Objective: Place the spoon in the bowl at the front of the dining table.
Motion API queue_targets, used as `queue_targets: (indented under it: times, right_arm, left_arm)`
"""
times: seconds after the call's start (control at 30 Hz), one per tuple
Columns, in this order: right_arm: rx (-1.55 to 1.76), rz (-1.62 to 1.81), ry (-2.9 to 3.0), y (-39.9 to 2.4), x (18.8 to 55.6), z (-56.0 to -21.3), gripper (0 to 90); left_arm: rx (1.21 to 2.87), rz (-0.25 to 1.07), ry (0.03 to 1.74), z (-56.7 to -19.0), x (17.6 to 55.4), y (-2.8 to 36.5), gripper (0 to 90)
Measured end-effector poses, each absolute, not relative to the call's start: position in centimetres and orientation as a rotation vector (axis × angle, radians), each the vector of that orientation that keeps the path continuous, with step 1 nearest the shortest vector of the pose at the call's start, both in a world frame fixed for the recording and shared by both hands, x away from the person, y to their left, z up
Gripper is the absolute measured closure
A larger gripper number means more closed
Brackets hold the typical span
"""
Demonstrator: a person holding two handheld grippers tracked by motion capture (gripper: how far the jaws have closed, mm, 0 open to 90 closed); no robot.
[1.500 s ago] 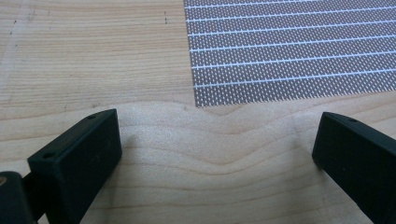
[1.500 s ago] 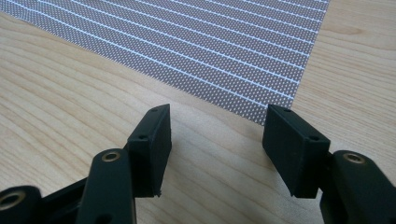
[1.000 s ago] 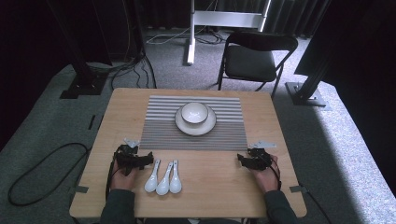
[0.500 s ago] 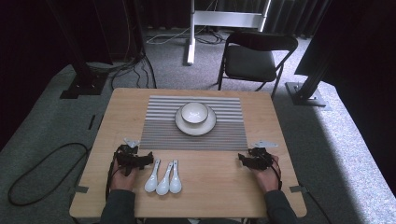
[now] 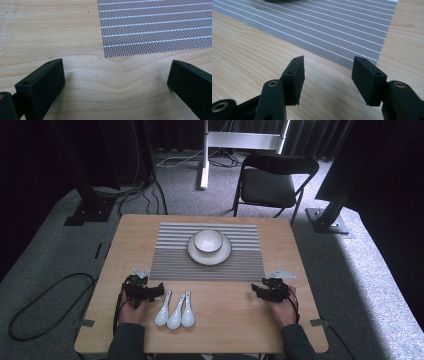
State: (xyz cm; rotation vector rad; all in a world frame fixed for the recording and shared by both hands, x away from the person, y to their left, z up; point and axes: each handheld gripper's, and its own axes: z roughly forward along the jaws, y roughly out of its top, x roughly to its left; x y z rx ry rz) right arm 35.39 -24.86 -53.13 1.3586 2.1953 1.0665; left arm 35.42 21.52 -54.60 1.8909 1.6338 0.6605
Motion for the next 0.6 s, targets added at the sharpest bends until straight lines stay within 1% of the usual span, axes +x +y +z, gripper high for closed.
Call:
queue_targets:
  times: [0.6]
  right_arm:
    - [1.3, 1.145, 2.232, -22.7, 34.6, -51.9, 43.1]
  left_arm:
    - [1.891, 0.661, 1.633, -54.6, 35.4, 21.5, 1.7]
